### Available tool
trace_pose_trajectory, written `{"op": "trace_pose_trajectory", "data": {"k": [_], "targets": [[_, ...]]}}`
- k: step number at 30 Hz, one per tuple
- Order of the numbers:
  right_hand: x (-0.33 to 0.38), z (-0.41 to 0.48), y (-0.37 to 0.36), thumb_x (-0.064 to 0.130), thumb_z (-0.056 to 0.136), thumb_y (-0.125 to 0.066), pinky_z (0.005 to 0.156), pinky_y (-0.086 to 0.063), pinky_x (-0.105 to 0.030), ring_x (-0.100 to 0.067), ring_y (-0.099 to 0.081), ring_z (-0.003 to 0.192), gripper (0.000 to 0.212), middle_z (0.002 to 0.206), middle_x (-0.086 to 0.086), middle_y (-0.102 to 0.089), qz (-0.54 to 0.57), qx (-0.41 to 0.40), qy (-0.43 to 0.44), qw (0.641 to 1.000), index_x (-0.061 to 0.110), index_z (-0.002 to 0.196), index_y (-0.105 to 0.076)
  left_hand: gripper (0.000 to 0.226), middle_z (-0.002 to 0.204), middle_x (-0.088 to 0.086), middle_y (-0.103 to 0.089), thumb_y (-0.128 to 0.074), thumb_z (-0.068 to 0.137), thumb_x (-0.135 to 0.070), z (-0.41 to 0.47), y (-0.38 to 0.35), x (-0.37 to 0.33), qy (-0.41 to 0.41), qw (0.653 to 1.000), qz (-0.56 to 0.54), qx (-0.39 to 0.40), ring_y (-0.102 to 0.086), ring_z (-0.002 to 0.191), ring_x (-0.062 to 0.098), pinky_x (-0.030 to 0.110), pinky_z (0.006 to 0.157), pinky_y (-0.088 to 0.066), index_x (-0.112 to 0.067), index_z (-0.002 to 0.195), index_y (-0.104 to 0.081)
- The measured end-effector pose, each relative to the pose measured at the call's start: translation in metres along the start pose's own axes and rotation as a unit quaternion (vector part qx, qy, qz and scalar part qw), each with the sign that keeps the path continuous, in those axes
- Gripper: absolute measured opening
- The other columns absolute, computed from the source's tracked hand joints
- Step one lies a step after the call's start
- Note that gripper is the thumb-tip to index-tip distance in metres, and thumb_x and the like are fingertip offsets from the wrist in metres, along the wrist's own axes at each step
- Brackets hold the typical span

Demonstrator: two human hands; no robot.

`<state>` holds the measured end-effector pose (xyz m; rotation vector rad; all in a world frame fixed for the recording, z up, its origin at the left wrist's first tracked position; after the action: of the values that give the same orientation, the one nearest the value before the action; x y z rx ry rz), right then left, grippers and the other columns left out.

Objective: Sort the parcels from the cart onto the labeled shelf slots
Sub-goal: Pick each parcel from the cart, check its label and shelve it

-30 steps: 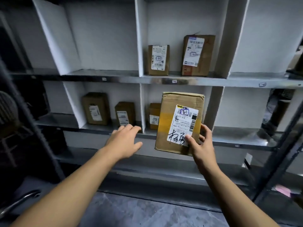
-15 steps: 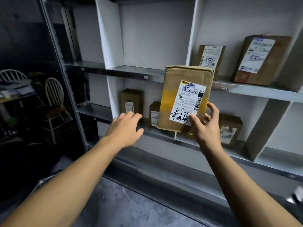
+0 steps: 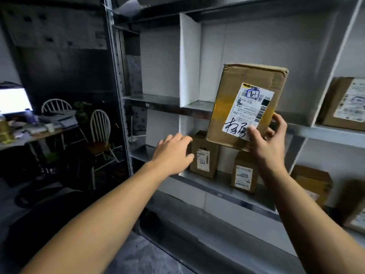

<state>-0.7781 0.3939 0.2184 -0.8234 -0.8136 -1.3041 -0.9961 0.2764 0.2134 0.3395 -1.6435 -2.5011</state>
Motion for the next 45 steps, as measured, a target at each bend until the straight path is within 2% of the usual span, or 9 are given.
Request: {"op": "trace_pose_trajectory", "data": {"k": [4, 7, 10, 19, 25, 28, 32, 38, 45], "targets": [[0.004, 0.037, -0.033, 0.03, 0.093, -0.068, 0.09, -0.059, -0.036, -0.007, -0.068, 0.102, 0.059, 0.118, 0.008, -0.064, -0.011, -0.006, 0.017, 1.0, 0.043, 0.14, -0.034, 0.05, 0.138, 0.0, -0.046, -0.05, 0.093, -0.043, 0.036, -0.002, 0.02, -0.015, 1.0, -0.006, -0.015, -0.043, 0.124, 0.025, 0.043, 0.102, -0.038, -0.028, 0.139, -0.04], [0.006, 0.071, -0.051, 0.029, 0.094, -0.067, 0.085, -0.06, -0.033, -0.007, -0.07, 0.097, 0.059, 0.11, 0.01, -0.065, -0.019, -0.018, 0.033, 0.999, 0.04, 0.141, -0.033, 0.05, 0.139, -0.001, -0.046, -0.051, 0.092, -0.044, 0.068, -0.005, 0.03, -0.015, 0.999, -0.024, -0.026, -0.042, 0.125, 0.025, 0.043, 0.102, -0.038, -0.029, 0.139, -0.041], [0.003, 0.108, -0.067, 0.031, 0.093, -0.067, 0.086, -0.06, -0.038, -0.008, -0.07, 0.098, 0.058, 0.106, 0.014, -0.065, -0.034, -0.029, 0.041, 0.998, 0.041, 0.14, -0.033, 0.05, 0.139, -0.002, -0.046, -0.051, 0.092, -0.045, 0.1, -0.009, 0.038, -0.022, 0.998, -0.028, -0.044, -0.041, 0.125, 0.024, 0.043, 0.102, -0.038, -0.03, 0.139, -0.04], [-0.032, 0.204, -0.105, 0.041, 0.084, -0.067, 0.093, -0.055, -0.051, -0.022, -0.065, 0.111, 0.062, 0.126, -0.001, -0.064, -0.092, -0.027, 0.052, 0.994, 0.051, 0.133, -0.03, 0.048, 0.134, -0.002, -0.05, -0.054, 0.092, -0.043, 0.206, -0.008, 0.041, -0.041, 0.991, -0.06, -0.111, -0.045, 0.122, 0.022, 0.043, 0.101, -0.041, -0.029, 0.138, -0.044], [-0.068, 0.242, -0.13, 0.033, 0.093, -0.066, 0.097, -0.047, -0.037, -0.027, -0.057, 0.118, 0.063, 0.134, -0.01, -0.056, -0.134, 0.004, 0.033, 0.99, 0.036, 0.145, -0.03, 0.046, 0.135, -0.003, -0.05, -0.055, 0.093, -0.041, 0.251, -0.025, 0.052, -0.04, 0.986, -0.1, -0.13, -0.045, 0.124, 0.021, 0.043, 0.1, -0.042, -0.028, 0.136, -0.046], [-0.078, 0.251, -0.138, 0.032, 0.093, -0.067, 0.092, -0.045, -0.034, -0.027, -0.058, 0.117, 0.068, 0.135, -0.01, -0.056, -0.154, 0.011, 0.017, 0.988, 0.035, 0.147, -0.025, 0.045, 0.133, -0.001, -0.052, -0.056, 0.091, -0.041, 0.265, -0.035, 0.058, -0.047, 0.985, -0.109, -0.128, -0.045, 0.123, 0.023, 0.043, 0.1, -0.042, -0.027, 0.134, -0.048], [-0.086, 0.258, -0.147, 0.026, 0.09, -0.07, 0.094, -0.055, -0.043, -0.027, -0.064, 0.113, 0.079, 0.133, -0.004, -0.062, -0.197, 0.034, -0.004, 0.98, 0.039, 0.149, -0.02, 0.044, 0.132, -0.001, -0.053, -0.057, 0.09, -0.04, 0.278, -0.042, 0.062, -0.061, 0.982, -0.12, -0.133, -0.046, 0.123, 0.024, 0.043, 0.101, -0.04, -0.026, 0.132, -0.051], [-0.089, 0.259, -0.16, 0.034, 0.084, -0.076, 0.091, -0.057, -0.047, -0.027, -0.066, 0.104, 0.075, 0.121, -0.007, -0.067, -0.242, 0.003, -0.002, 0.97, 0.037, 0.143, -0.03, 0.041, 0.126, -0.001, -0.055, -0.059, 0.09, -0.037, 0.284, -0.048, 0.083, -0.096, 0.976, -0.148, -0.126, -0.048, 0.12, 0.024, 0.044, 0.101, -0.04, -0.025, 0.129, -0.054], [-0.08, 0.24, -0.158, 0.046, 0.085, -0.073, 0.088, -0.057, -0.049, -0.03, -0.065, 0.103, 0.079, 0.115, -0.008, -0.065, -0.29, -0.033, -0.024, 0.956, 0.031, 0.148, -0.027, 0.04, 0.123, 0.001, -0.058, -0.061, 0.088, -0.032, 0.277, -0.044, 0.103, -0.151, 0.964, -0.186, -0.116, -0.05, 0.115, 0.024, 0.044, 0.099, -0.042, -0.023, 0.127, -0.056]]}}
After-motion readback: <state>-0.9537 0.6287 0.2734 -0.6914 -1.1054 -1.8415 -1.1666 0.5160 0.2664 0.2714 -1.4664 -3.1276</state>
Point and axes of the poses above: each hand's wrist, its own z-axis towards the middle knuckle, its own y-axis out of the back of the hand, x = y × z, the point moved 3 cm from there along z, towards the middle knuckle
